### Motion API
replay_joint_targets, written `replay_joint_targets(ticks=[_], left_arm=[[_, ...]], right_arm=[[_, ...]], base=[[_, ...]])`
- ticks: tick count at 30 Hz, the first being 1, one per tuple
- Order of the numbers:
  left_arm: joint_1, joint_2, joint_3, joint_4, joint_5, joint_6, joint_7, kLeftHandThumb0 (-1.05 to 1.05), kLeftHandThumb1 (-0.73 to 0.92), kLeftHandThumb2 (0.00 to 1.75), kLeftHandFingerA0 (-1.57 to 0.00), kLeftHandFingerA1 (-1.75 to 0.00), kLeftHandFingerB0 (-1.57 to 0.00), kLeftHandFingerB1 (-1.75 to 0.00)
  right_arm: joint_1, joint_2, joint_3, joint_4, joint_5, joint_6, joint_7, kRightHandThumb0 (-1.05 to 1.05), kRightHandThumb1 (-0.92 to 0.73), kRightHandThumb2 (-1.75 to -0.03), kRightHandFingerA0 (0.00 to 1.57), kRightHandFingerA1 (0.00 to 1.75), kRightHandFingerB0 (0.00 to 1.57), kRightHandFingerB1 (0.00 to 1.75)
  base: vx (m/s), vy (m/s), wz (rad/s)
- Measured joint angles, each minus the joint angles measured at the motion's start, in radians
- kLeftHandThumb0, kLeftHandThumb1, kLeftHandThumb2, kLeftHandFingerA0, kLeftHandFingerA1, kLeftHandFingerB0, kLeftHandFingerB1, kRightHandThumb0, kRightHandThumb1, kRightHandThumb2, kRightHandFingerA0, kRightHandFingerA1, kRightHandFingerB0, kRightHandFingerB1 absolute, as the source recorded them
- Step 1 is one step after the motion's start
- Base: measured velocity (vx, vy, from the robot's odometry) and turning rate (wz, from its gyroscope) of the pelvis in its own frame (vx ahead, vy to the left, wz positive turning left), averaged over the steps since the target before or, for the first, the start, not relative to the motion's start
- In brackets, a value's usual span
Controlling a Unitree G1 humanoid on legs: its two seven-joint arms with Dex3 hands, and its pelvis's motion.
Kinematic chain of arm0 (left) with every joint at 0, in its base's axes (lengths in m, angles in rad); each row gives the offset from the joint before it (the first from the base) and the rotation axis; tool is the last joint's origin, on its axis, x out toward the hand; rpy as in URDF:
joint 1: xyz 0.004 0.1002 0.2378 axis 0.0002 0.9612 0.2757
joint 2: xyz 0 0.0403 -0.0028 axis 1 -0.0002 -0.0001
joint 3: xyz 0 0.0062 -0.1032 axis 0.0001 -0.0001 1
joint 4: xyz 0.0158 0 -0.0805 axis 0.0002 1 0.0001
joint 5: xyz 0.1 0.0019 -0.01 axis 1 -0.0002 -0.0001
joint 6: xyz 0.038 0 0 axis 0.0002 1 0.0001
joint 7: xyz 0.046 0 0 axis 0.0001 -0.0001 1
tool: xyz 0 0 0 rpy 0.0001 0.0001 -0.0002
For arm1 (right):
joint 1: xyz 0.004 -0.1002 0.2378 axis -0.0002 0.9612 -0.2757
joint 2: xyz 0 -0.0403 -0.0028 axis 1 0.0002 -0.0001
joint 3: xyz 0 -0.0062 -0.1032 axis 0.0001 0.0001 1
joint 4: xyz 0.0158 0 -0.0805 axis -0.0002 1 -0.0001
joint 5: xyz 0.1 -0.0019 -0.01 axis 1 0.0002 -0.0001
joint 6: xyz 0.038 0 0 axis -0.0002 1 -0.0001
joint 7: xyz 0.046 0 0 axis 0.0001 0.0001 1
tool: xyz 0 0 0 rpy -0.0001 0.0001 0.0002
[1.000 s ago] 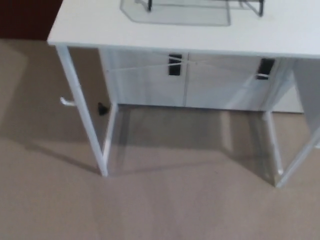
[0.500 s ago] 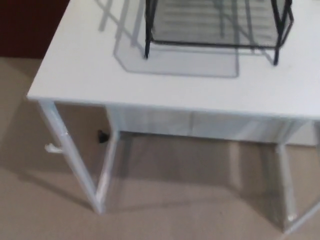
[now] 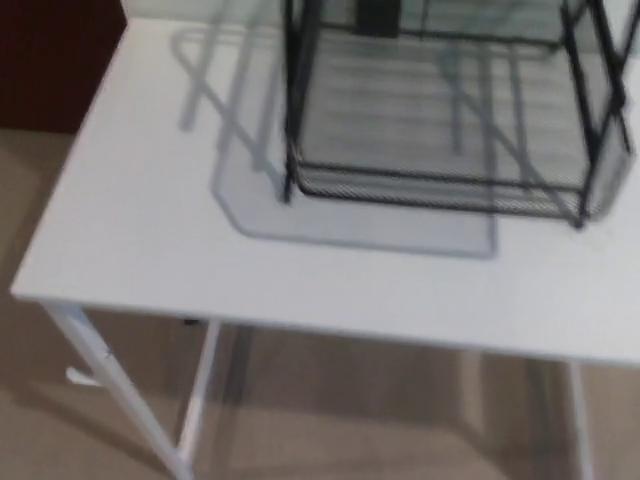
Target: The robot walks towards a file tray kept in the middle of a desk and uses its right hand to grab a tray and pulls it out towards itself
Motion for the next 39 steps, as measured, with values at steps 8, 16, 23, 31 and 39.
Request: replay_joint_targets(ticks=[8, 16, 23, 31, 39], left_arm=[[-0.005, 0.004, 0.003, 0.006, -0.001, 0.001, -0.004, -0.50, 0.29, 0.72, -0.41, -0.88, -0.29, -0.72], [-0.008, -0.001, 0.001, 0.017, 0.000, 0.000, -0.006, -0.51, 0.30, 0.70, -0.42, -0.85, -0.29, -0.70], [-0.014, -0.005, 0.000, 0.012, 0.000, -0.010, -0.009, -0.49, 0.27, 0.70, -0.41, -0.85, -0.29, -0.70], [-0.015, 0.005, 0.005, 0.005, 0.000, -0.010, -0.009, -0.50, 0.27, 0.68, -0.43, -0.84, -0.29, -0.69], [-0.003, 0.007, 0.000, 0.000, 0.002, -0.010, -0.006, -0.49, 0.27, 0.69, -0.43, -0.84, -0.30, -0.70]], right_arm=[[-0.013, 0.003, 0.003, 0.005, -0.010, -0.002, -0.001, -0.24, -0.50, -0.54, 0.69, 0.59, 0.46, 0.50], [-0.019, 0.003, 0.004, 0.010, -0.012, -0.006, -0.003, -0.26, -0.49, -0.54, 0.70, 0.60, 0.47, 0.51], [-0.026, -0.008, 0.005, 0.012, -0.013, -0.005, -0.004, -0.26, -0.50, -0.55, 0.66, 0.58, 0.46, 0.50], [-0.030, -0.003, 0.019, 0.017, -0.013, -0.004, -0.002, -0.28, -0.50, -0.55, 0.66, 0.57, 0.45, 0.49], [-0.031, -0.005, 0.032, 0.003, -0.022, 0.010, 0.000, -0.27, -0.51, -0.55, 0.65, 0.54, 0.46, 0.48]], base=[[0.15, 0.070, 0.07], [0.10, -0.180, 0.11], [0.06, -0.105, -0.07], [0.00, 0.177, -0.01], [-0.08, 0.026, 0.00]])
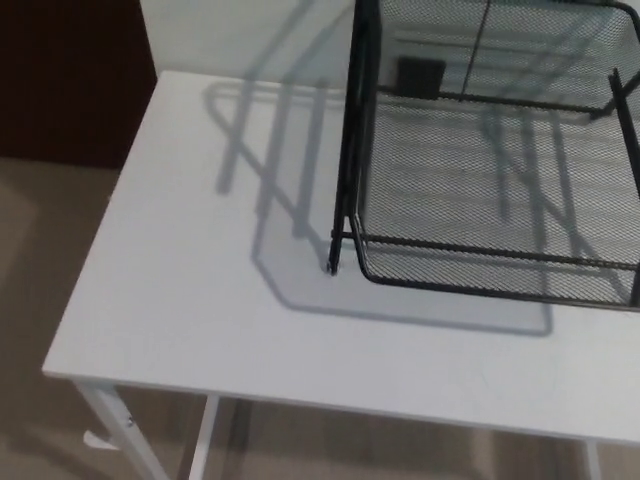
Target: The robot walks towards a file tray kept in the middle of a desk and uses its right hand to grab a tray and pulls it out towards itself
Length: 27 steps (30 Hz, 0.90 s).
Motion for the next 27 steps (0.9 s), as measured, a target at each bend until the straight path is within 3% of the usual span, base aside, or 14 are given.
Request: replay_joint_targets(ticks=[3, 4, 12, 13, 14, 27], left_arm=[[-0.010, 0.000, 0.000, 0.001, 0.001, 0.000, 0.003, -0.50, 0.27, 0.69, -0.43, -0.84, -0.30, -0.70], [-0.014, 0.000, -0.001, 0.002, 0.001, 0.000, 0.003, -0.52, 0.21, 0.82, -0.47, -0.78, -0.31, -0.67], [-0.039, -0.005, -0.008, -0.004, 0.008, -0.001, 0.010, -0.53, 0.20, 0.83, -0.45, -0.79, -0.31, -0.69], [-0.039, -0.005, -0.009, -0.010, 0.008, -0.001, 0.009, -0.51, 0.26, 0.69, -0.42, -0.88, -0.28, -0.73], [-0.039, -0.005, -0.009, -0.014, 0.008, -0.001, 0.008, -0.51, 0.21, 0.83, -0.46, -0.80, -0.32, -0.69], [-0.024, 0.013, -0.020, -0.029, 0.016, 0.001, 0.016, -0.56, 0.21, 0.84, -0.47, -0.79, -0.30, -0.68]], right_arm=[[0.002, -0.003, 0.011, -0.036, -0.007, 0.014, 0.005, -0.28, -0.50, -0.55, 0.66, 0.55, 0.47, 0.49], [0.003, -0.004, 0.015, -0.048, -0.009, 0.018, 0.008, -0.29, -0.49, -0.55, 0.66, 0.56, 0.48, 0.49], [0.021, -0.026, 0.021, -0.151, -0.009, 0.051, 0.036, -0.23, -0.50, -0.54, 0.65, 0.55, 0.47, 0.48], [0.022, -0.027, 0.020, -0.152, -0.008, 0.053, 0.039, -0.23, -0.50, -0.54, 0.66, 0.56, 0.47, 0.48], [0.023, -0.028, 0.019, -0.152, -0.007, 0.056, 0.041, -0.25, -0.51, -0.55, 0.64, 0.55, 0.46, 0.47], [0.023, -0.033, 0.028, -0.157, -0.009, 0.082, 0.067, -0.27, -0.50, -0.55, 0.67, 0.57, 0.47, 0.49]], base=[[-0.10, -0.095, 0.01], [-0.11, -0.132, 0.02], [-0.08, -0.078, -0.08], [-0.01, 0.082, -0.04], [-0.02, 0.136, -0.09], [-0.02, 0.146, 0.01]])
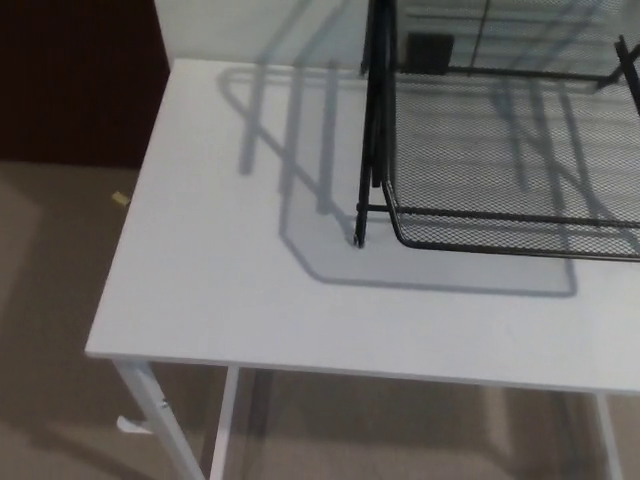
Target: The robot walks towards a file tray kept in the middle of a desk and uses its right hand to grab a tray and pulls it out towards itself
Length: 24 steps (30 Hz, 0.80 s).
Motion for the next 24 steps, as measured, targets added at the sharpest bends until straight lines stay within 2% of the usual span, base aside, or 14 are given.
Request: replay_joint_targets(ticks=[11, 17, 22, 23, 24], left_arm=[[0.008, 0.000, -0.021, 0.005, 0.001, -0.002, 0.001, -0.55, 0.22, 0.84, -0.49, -0.79, -0.31, -0.68], [0.094, 0.001, -0.037, 0.012, 0.019, -0.018, 0.016, -0.57, 0.21, 0.83, -0.54, -0.81, -0.33, -0.68], [0.131, 0.001, -0.039, 0.020, 0.029, -0.029, 0.029, -0.57, 0.21, 0.83, -0.54, -0.81, -0.33, -0.68], [0.135, 0.001, -0.039, 0.022, 0.030, -0.031, 0.032, -0.57, 0.21, 0.83, -0.50, -0.82, -0.32, -0.70], [0.138, 0.001, -0.038, 0.025, 0.030, -0.036, 0.031, -0.57, 0.27, 0.69, -0.52, -0.90, -0.31, -0.79]], right_arm=[[0.008, -0.008, -0.001, -0.014, -0.002, 0.015, 0.006, -0.25, -0.50, -0.55, 0.66, 0.56, 0.46, 0.48], [0.087, -0.014, 0.008, 0.012, -0.003, -0.004, 0.005, -0.28, -0.50, -0.55, 0.66, 0.55, 0.45, 0.47], [0.113, -0.017, 0.014, 0.013, -0.010, -0.016, -0.001, -0.28, -0.50, -0.55, 0.65, 0.55, 0.45, 0.47], [0.115, -0.018, 0.015, 0.012, -0.012, -0.019, -0.002, -0.28, -0.48, -0.54, 0.66, 0.55, 0.49, 0.48], [0.120, -0.018, 0.015, 0.007, -0.013, -0.020, -0.003, -0.29, -0.48, -0.54, 0.66, 0.55, 0.48, 0.49]], base=[[-0.03, -0.070, 0.03], [0.00, 0.000, 0.00], [0.00, 0.000, 0.00], [0.00, 0.000, 0.00], [0.00, 0.000, 0.00]])
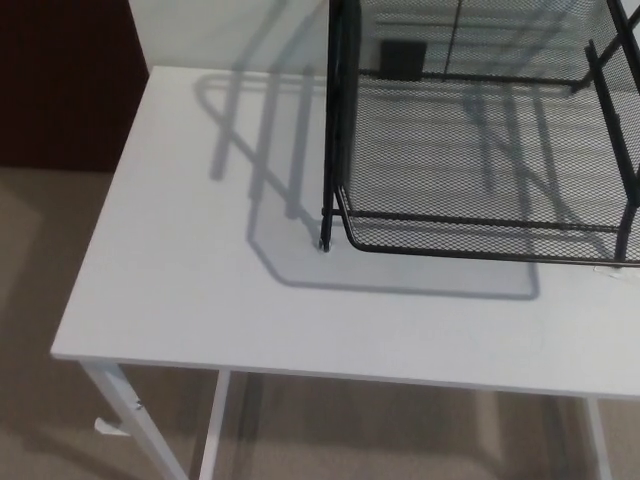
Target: The robot walks towards a file tray kept in the middle of a desk and uses its right hand to grab a tray and pulls it out towards itself
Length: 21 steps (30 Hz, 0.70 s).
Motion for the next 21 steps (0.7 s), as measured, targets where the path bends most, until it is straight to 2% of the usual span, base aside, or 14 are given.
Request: replay_joint_targets(ticks=[1, 2, 3, 4, 5, 6, 7, 8, 12, 16, 17, 18, 21], left_arm=[[-0.001, 0.000, 0.005, 0.017, -0.004, -0.010, -0.004, -0.60, 0.21, 0.83, -0.53, -0.82, -0.33, -0.71], [-0.004, 0.000, 0.006, 0.030, -0.004, -0.015, -0.005, -0.60, 0.21, 0.83, -0.53, -0.82, -0.33, -0.71], [-0.004, 0.000, 0.007, 0.033, -0.004, -0.016, -0.005, -0.55, 0.28, 0.70, -0.53, -0.89, -0.31, -0.79], [-0.007, 0.000, 0.007, 0.037, -0.004, -0.018, -0.006, -0.57, 0.29, 0.69, -0.54, -0.87, -0.32, -0.77], [-0.009, 0.000, 0.007, 0.038, -0.004, -0.018, -0.006, -0.54, 0.21, 0.83, -0.53, -0.80, -0.33, -0.69], [-0.011, 0.000, 0.007, 0.038, -0.004, -0.018, -0.006, -0.55, 0.21, 0.84, -0.53, -0.80, -0.32, -0.69], [-0.014, 0.000, 0.007, 0.038, -0.004, -0.018, -0.006, -0.60, 0.30, 0.65, -0.52, -0.87, -0.33, -0.74], [-0.019, 0.000, 0.007, 0.038, -0.004, -0.018, -0.006, -0.58, 0.20, 0.83, -0.52, -0.81, -0.33, -0.70], [-0.036, 0.000, 0.008, 0.038, -0.005, -0.018, -0.007, -0.57, 0.19, 0.82, -0.51, -0.80, -0.33, -0.70], [-0.046, -0.001, 0.008, 0.038, -0.005, -0.018, -0.009, -0.57, 0.20, 0.82, -0.52, -0.80, -0.34, -0.70], [-0.047, -0.001, 0.008, 0.038, -0.005, -0.018, -0.010, -0.56, 0.19, 0.82, -0.53, -0.81, -0.33, -0.70], [-0.049, -0.001, 0.008, 0.038, -0.005, -0.018, -0.010, -0.55, 0.27, 0.68, -0.54, -0.86, -0.33, -0.74], [-0.055, -0.001, 0.008, 0.038, -0.005, -0.018, -0.011, -0.57, 0.28, 0.67, -0.53, -0.86, -0.32, -0.75]], right_arm=[[0.022, -0.002, 0.000, -0.039, 0.000, -0.001, 0.001, -0.30, -0.47, -0.54, 0.67, 0.56, 0.49, 0.51], [0.037, -0.002, 0.001, -0.074, 0.000, -0.001, 0.004, -0.30, -0.47, -0.54, 0.67, 0.56, 0.49, 0.51], [0.046, -0.002, 0.002, -0.095, 0.001, -0.001, 0.006, -0.31, -0.47, -0.54, 0.68, 0.55, 0.49, 0.49], [0.065, -0.002, 0.002, -0.137, 0.002, 0.000, 0.011, -0.32, -0.47, -0.54, 0.68, 0.56, 0.50, 0.50], [0.077, -0.003, 0.002, -0.171, 0.005, 0.000, 0.016, -0.36, -0.47, -0.55, 0.65, 0.56, 0.49, 0.51], [0.089, -0.003, 0.001, -0.206, 0.008, 0.000, 0.021, -0.36, -0.47, -0.55, 0.65, 0.57, 0.49, 0.53], [0.102, -0.005, -0.001, -0.246, 0.014, 0.001, 0.027, -0.37, -0.46, -0.54, 0.66, 0.58, 0.50, 0.53], [0.112, -0.007, -0.003, -0.284, 0.020, 0.001, 0.032, -0.42, -0.47, -0.54, 0.67, 0.57, 0.50, 0.52], [0.156, -0.015, -0.014, -0.426, 0.042, 0.002, 0.051, -0.47, -0.48, -0.54, 0.67, 0.58, 0.48, 0.51], [0.202, -0.025, -0.034, -0.568, 0.067, 0.004, 0.066, -0.41, -0.45, -0.53, 0.69, 0.56, 0.50, 0.52], [0.210, -0.027, -0.040, -0.589, 0.071, 0.004, 0.067, -0.50, -0.33, -0.78, 0.72, 0.70, 0.45, 0.59], [0.224, -0.030, -0.053, -0.634, 0.077, 0.005, 0.071, -0.49, -0.33, -0.77, 0.73, 0.71, 0.47, 0.60], [0.252, -0.036, -0.089, -0.734, 0.091, 0.005, 0.075, -0.52, -0.34, -0.79, 0.68, 0.71, 0.48, 0.61]], base=[[0.00, 0.000, 0.00], [0.00, 0.000, 0.00], [0.00, 0.000, 0.00], [0.00, 0.000, 0.00], [0.00, 0.000, 0.00], [0.00, 0.000, 0.00], [0.00, 0.000, 0.00], [0.00, 0.000, 0.00], [0.00, 0.000, 0.00], [0.00, 0.000, 0.00], [0.00, 0.000, 0.00], [0.00, 0.000, 0.00], [0.00, 0.000, 0.00]])
